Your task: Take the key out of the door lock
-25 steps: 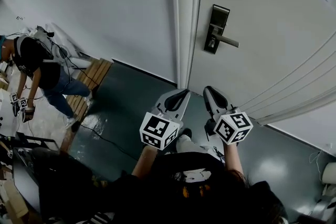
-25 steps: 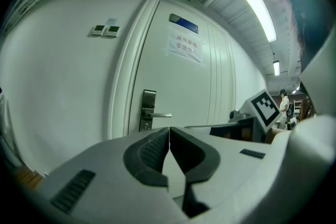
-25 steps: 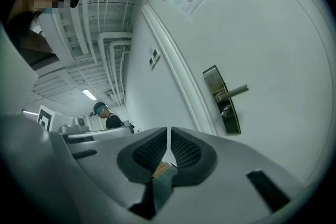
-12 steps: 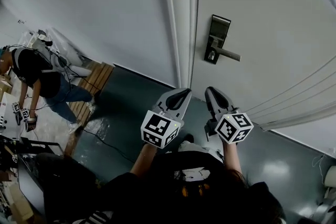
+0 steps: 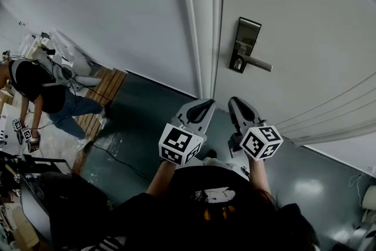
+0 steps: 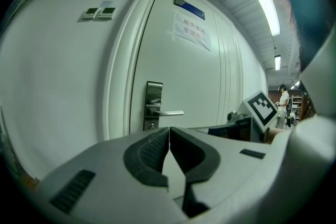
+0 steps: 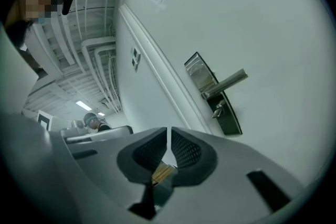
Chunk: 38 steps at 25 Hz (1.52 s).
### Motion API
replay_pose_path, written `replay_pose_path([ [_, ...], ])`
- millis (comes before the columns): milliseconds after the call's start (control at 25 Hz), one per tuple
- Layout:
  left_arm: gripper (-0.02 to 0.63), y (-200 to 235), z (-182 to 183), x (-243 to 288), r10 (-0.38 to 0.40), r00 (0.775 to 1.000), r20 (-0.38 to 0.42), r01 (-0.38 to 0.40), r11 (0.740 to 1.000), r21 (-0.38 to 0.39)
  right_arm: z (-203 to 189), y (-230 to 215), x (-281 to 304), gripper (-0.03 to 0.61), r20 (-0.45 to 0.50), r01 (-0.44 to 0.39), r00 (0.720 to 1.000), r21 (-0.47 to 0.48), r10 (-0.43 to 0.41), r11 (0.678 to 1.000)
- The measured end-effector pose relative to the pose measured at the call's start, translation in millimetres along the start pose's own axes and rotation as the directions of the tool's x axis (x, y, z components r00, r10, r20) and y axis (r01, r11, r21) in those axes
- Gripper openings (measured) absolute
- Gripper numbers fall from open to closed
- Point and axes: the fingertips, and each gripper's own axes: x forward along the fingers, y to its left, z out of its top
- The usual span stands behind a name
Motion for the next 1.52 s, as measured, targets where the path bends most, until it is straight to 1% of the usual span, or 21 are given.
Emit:
replay_pose_path([
  [320, 0.009, 1.8, -8.0, -3.8, 0.005, 0.999, -0.037, -0.006, 1.000, -0.007, -5.0, -1.4, 3.5, 0.011, -0.013, 0.011, 1.000, 0.022, -0.010, 1.000],
  [480, 0.009, 3.9, -10.6, 2.8, -0.013, 0.999, -0.052, 0.012, 1.000, -0.004, -8.2, -6.8, 4.3, 0.011, -0.009, 0.027, 1.000, 0.044, -0.027, 0.999],
  [640, 0.009, 7.2, -7.4, 11.3, -0.052, 0.997, -0.052, 0.053, 0.999, 0.007, -5.5, -15.3, 7.1, 0.011, 0.015, 0.055, 0.998, 0.078, -0.056, 0.995],
  [840, 0.009, 21.7, -5.4, 23.2, -0.089, 0.994, -0.057, 0.090, 0.996, 0.012, -0.9, -20.5, 18.1, 0.012, 0.033, 0.094, 0.995, 0.068, -0.096, 0.993],
  [1120, 0.009, 39.9, 1.1, 39.9, -0.161, 0.986, -0.054, 0.162, 0.987, 0.021, 0.4, -32.0, 39.1, 0.012, 0.055, 0.150, 0.986, 0.119, -0.157, 0.982],
  [1160, 0.009, 42.7, 1.0, 41.0, -0.169, 0.984, -0.056, 0.171, 0.985, 0.023, -0.6, -32.8, 41.6, 0.016, 0.056, 0.157, 0.985, 0.122, -0.165, 0.980],
  [1280, 0.009, 49.3, 1.4, 44.9, -0.198, 0.978, -0.059, 0.200, 0.979, 0.031, -3.2, -37.9, 47.6, 0.063, 0.058, 0.182, 0.980, 0.137, -0.192, 0.974],
  [1520, 0.009, 63.4, 6.8, 51.3, -0.254, 0.966, -0.057, 0.256, 0.965, 0.048, -1.6, -58.5, 59.9, 0.072, 0.078, 0.258, 0.959, 0.164, -0.274, 0.952],
])
